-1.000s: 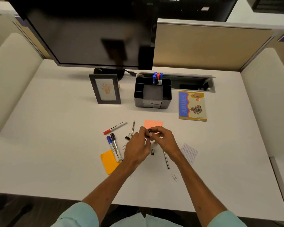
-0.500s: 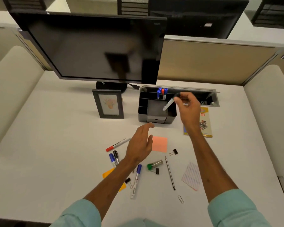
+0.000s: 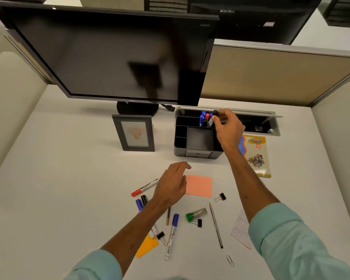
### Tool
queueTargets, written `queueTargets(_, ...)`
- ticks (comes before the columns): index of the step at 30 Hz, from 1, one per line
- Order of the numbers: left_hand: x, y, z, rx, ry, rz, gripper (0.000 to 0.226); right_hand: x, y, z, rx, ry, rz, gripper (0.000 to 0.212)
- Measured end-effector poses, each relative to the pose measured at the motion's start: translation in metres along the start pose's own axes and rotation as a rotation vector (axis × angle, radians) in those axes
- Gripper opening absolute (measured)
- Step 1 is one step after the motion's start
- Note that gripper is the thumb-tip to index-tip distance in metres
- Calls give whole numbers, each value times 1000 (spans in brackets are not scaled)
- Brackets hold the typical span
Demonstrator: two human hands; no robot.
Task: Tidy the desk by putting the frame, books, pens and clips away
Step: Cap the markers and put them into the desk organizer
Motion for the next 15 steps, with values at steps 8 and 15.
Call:
queueTargets(8, 5, 3, 14, -9, 72, 30, 36, 7, -15, -9, 60, -24, 53, 22)
queueTargets(15, 12, 11, 9, -17, 81, 30, 35, 16, -2, -10, 37, -50, 57, 21)
Point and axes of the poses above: each hand's wrist, its own x-axis away from the middle knuckle, its own y-axis out of the back of the hand, z = x × y, the point moved 2 cm from there along -x, towards the middle knuckle, and after that the axes turned 15 degrees about -z, right-handed, at the moved point
